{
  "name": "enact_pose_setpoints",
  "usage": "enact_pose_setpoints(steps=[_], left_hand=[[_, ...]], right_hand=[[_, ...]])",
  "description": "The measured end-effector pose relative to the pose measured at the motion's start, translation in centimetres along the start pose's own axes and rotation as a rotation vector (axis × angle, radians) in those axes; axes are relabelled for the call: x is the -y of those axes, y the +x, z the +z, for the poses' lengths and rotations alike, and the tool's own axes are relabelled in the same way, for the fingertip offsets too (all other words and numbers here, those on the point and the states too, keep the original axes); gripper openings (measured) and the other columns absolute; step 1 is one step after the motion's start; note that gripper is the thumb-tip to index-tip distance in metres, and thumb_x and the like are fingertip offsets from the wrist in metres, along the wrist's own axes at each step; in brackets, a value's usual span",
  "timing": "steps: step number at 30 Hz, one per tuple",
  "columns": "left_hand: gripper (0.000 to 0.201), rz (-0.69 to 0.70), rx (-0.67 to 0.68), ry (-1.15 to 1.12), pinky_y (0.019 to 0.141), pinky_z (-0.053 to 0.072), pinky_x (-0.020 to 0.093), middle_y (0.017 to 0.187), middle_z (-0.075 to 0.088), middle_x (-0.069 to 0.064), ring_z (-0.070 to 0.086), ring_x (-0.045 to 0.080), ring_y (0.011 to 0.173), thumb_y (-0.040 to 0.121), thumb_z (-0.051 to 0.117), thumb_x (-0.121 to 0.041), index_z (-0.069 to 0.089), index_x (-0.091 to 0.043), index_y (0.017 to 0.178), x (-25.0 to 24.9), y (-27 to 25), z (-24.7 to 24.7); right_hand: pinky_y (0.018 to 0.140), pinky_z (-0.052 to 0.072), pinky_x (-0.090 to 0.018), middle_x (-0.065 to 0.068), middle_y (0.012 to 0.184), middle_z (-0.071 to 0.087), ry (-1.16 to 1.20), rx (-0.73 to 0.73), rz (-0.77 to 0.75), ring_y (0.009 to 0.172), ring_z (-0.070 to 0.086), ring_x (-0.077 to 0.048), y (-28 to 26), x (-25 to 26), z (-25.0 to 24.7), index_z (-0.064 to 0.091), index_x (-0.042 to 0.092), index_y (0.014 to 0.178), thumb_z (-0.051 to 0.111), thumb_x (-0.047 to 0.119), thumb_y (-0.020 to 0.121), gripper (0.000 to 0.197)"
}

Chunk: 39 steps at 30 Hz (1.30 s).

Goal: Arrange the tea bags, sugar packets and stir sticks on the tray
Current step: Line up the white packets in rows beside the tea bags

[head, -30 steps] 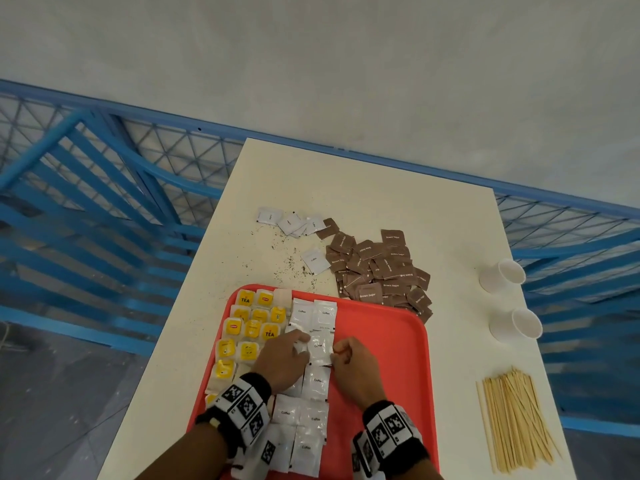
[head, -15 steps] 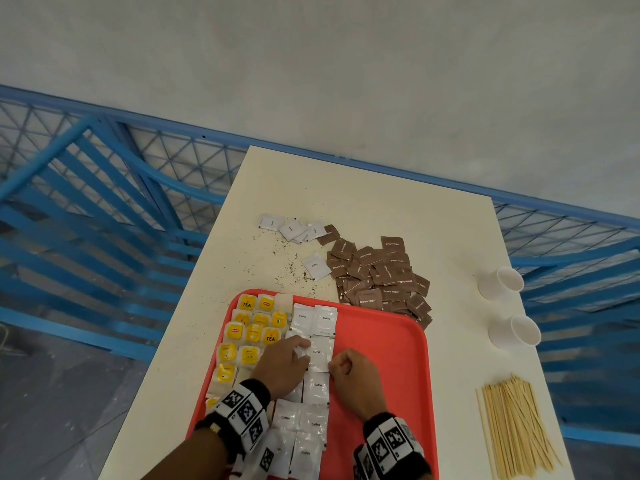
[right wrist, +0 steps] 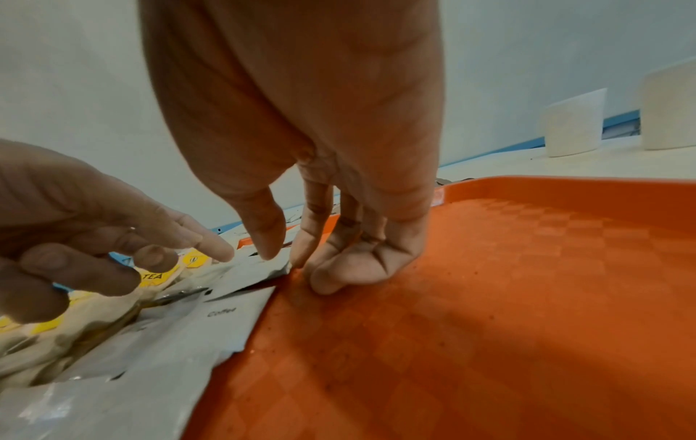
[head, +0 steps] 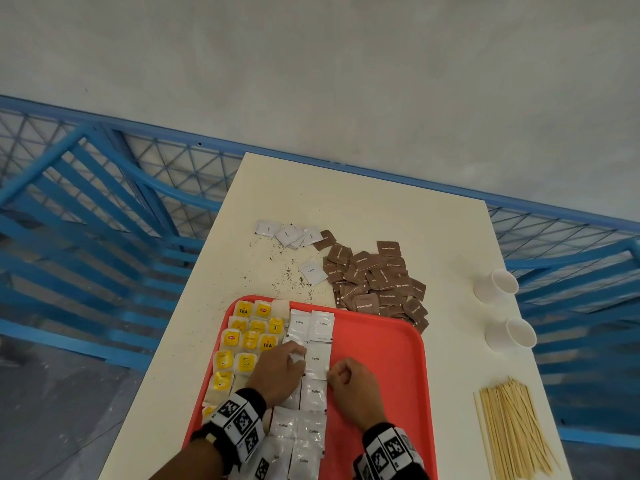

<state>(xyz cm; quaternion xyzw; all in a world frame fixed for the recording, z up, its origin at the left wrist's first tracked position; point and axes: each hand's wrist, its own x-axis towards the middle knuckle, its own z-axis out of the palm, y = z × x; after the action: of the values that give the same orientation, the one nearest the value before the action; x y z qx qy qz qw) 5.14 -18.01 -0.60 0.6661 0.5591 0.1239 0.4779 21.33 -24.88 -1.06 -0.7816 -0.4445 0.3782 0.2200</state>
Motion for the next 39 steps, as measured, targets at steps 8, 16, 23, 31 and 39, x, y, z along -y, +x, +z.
enact_pose_setpoints(steps=[8,16,23,31,39], left_hand=[[0.030,0.053,-0.042,0.003,0.055,0.039,0.016,0.059,0.047,-0.009,0.040,0.003,0.053,0.094,0.066,-0.023,0.056,-0.006,0.072,-0.5,1.0,-3.6],[0.035,0.033,-0.136,0.158,0.060,0.041,0.026,0.062,0.059,-0.007,0.054,0.010,0.061,0.093,0.065,-0.040,0.053,-0.021,0.066,-3.5,8.1,-11.4],[0.033,-0.054,-0.165,0.298,0.074,0.048,0.033,0.086,0.063,0.001,0.062,0.025,0.085,0.091,0.064,-0.046,0.055,-0.023,0.070,-3.8,17.4,-12.7],[0.029,-0.080,-0.211,0.506,0.099,0.039,0.043,0.128,0.048,0.008,0.048,0.030,0.121,0.097,0.052,-0.020,0.054,-0.023,0.127,-4.3,25.3,-13.7],[0.044,-0.133,-0.134,0.707,0.099,0.035,0.046,0.131,0.044,0.005,0.041,0.031,0.123,0.091,0.065,-0.036,0.051,-0.021,0.130,-1.3,27.0,-14.1]], right_hand=[[0.051,0.039,-0.021,0.005,0.051,0.048,-0.067,0.022,-0.007,0.049,0.039,-0.008,3.2,2.3,-3.0,0.049,0.017,0.054,0.069,0.027,0.089,0.041],[0.076,0.059,-0.040,-0.002,0.077,0.072,-0.273,0.073,-0.100,0.085,0.072,-0.019,14.9,9.9,-4.6,0.050,0.017,0.056,0.061,0.032,0.089,0.037],[0.100,0.048,-0.049,-0.010,0.128,0.054,-0.485,0.094,-0.060,0.111,0.059,-0.030,20.3,10.9,-1.5,0.053,0.011,0.115,0.067,0.038,0.089,0.039],[0.072,0.057,-0.036,-0.009,0.086,0.063,-0.434,0.148,-0.061,0.072,0.060,-0.020,21.6,9.3,-0.7,0.050,0.014,0.074,0.066,0.022,0.088,0.023],[0.066,0.051,-0.030,-0.004,0.074,0.062,-0.234,-0.029,-0.082,0.080,0.061,-0.023,25.9,13.7,-3.9,0.046,0.019,0.055,0.076,0.027,0.077,0.037]])
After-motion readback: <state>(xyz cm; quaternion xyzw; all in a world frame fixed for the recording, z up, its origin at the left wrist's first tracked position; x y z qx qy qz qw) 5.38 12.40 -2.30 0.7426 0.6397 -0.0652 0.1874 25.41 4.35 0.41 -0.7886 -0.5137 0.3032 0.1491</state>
